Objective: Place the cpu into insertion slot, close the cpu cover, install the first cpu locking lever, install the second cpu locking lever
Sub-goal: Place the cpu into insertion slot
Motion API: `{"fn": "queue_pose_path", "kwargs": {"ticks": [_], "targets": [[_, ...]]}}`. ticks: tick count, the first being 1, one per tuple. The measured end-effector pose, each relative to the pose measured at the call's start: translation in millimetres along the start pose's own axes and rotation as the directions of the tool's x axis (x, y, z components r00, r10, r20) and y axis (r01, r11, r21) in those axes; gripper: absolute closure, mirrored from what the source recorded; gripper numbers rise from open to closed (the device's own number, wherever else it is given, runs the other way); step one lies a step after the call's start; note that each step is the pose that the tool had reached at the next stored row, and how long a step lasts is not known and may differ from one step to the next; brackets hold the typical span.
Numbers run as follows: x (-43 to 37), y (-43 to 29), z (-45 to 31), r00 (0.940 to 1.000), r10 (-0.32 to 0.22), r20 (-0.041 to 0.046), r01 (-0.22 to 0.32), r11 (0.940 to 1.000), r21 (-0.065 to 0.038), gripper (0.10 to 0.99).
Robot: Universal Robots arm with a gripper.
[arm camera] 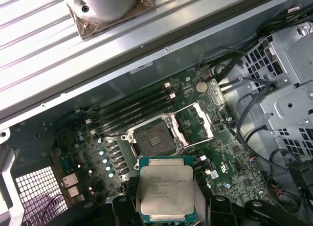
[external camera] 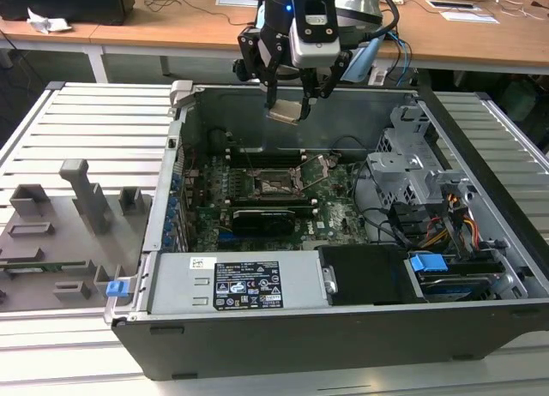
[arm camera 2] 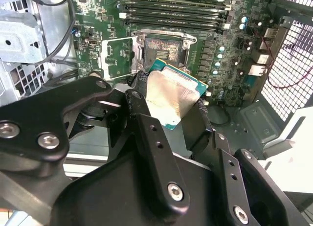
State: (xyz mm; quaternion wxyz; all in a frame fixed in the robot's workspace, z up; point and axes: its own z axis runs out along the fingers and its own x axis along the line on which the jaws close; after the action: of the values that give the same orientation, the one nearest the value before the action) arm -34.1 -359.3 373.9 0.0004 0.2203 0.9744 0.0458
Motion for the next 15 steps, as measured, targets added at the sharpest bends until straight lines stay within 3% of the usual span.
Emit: {"fn": "queue_pose_path", "kwargs": {"ticks": [15], "targets": [[0.0,0.0,0.0,0.9994,0.033,0.003,-0.033,0.9994,-0.001,0.561]]}}
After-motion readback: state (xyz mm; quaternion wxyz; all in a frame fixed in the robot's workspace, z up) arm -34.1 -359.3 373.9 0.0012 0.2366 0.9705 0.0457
